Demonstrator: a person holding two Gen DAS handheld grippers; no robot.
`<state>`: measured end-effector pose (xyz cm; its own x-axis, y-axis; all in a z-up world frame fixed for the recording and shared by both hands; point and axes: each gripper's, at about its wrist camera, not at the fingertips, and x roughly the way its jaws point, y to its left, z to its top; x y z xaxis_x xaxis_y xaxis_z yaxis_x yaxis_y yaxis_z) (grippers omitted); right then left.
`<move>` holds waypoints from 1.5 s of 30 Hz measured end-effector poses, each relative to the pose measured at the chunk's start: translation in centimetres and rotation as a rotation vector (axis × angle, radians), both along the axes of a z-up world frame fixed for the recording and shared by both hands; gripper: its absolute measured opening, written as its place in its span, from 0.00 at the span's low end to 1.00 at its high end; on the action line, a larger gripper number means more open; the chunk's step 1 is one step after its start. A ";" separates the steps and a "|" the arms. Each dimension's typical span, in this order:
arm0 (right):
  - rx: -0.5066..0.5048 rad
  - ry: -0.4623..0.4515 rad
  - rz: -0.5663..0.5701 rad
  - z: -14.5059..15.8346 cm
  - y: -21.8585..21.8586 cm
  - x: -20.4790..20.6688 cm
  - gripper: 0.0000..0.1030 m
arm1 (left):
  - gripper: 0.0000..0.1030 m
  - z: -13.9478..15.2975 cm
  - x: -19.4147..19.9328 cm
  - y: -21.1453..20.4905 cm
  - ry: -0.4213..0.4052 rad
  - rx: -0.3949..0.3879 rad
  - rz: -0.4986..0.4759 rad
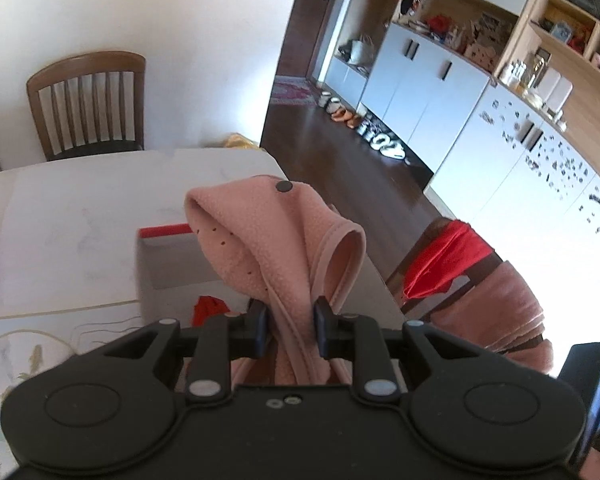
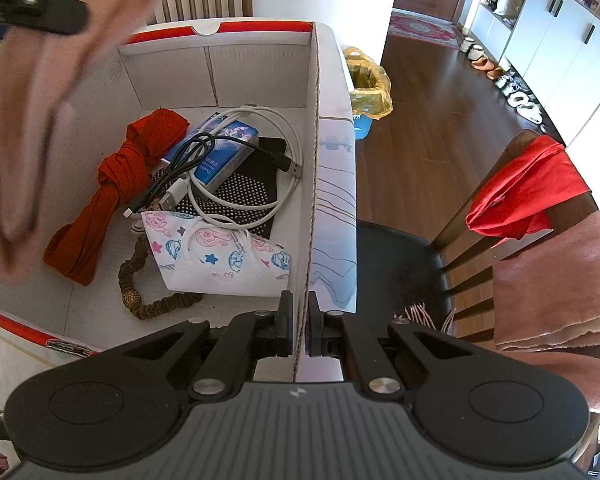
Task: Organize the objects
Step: 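Lift the pink slippers and carry them over the box, then lower the slippers into the box and open the left gripper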
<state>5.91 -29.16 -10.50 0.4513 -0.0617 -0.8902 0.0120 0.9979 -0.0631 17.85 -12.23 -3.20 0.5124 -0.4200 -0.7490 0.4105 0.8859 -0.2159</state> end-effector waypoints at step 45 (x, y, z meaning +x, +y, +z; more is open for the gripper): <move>0.012 0.003 -0.003 0.0 -0.1 -0.2 0.05 | 0.52 -4.8 -0.7 -1.3 0.057 0.193 -0.014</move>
<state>5.76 -29.23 -10.54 0.4486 -0.0526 -0.8922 0.0152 0.9986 -0.0512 17.18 -13.50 -8.00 0.4623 -0.2721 -0.8440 0.4147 0.9076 -0.0655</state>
